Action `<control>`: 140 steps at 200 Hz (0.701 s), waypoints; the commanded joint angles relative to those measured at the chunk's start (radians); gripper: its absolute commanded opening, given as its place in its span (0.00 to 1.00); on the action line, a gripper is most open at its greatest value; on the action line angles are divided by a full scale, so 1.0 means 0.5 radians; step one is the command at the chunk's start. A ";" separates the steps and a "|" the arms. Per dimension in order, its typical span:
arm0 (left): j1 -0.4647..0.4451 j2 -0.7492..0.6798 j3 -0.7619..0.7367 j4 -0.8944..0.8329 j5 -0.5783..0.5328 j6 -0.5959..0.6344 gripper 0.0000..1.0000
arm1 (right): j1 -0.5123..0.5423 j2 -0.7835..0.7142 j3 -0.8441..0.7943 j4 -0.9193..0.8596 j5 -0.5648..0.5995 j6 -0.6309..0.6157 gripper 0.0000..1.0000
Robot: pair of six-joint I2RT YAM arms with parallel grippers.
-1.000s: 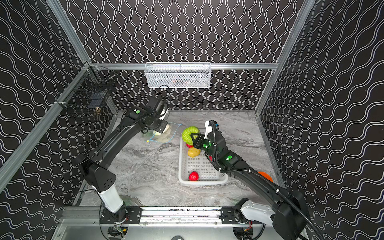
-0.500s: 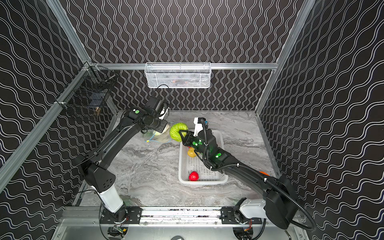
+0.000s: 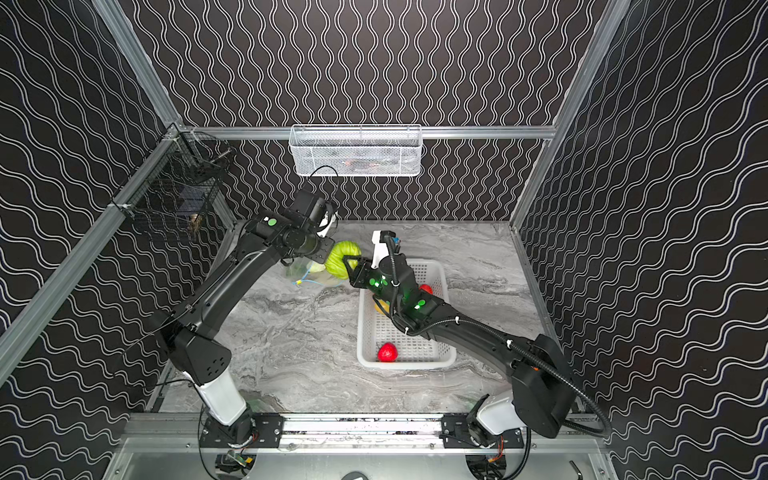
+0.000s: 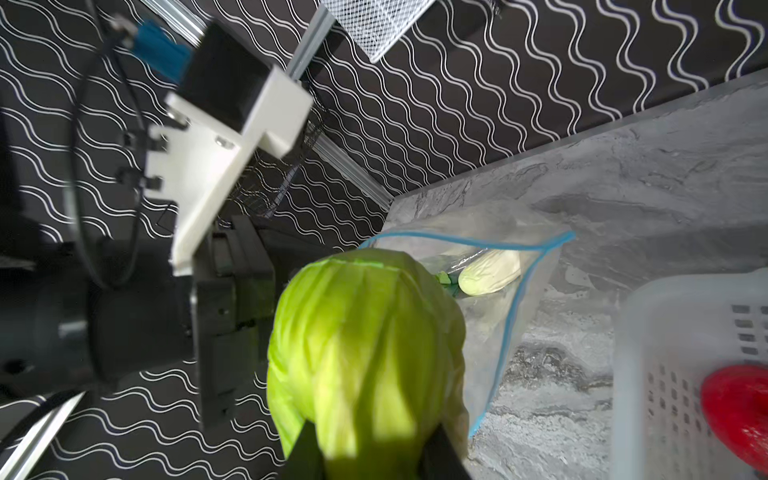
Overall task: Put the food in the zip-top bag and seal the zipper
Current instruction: 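Carry the cabbage over the bag opening held by the left gripper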
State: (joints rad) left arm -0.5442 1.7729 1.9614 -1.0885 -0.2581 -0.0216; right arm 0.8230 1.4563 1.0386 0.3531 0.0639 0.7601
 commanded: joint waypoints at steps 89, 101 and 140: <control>0.002 0.011 0.066 -0.046 0.019 0.005 0.00 | 0.060 0.199 0.156 0.007 0.161 0.063 0.00; 0.002 0.011 0.069 -0.047 0.018 0.005 0.00 | 0.061 0.218 0.169 -0.013 0.194 0.062 0.00; 0.002 0.004 0.063 -0.047 0.020 0.012 0.00 | 0.086 0.296 0.240 -0.087 0.235 0.025 0.00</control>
State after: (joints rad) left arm -0.5442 1.7763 1.9892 -1.1099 -0.2573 -0.0208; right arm 0.8562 1.5856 1.1343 0.3164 0.1535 0.7773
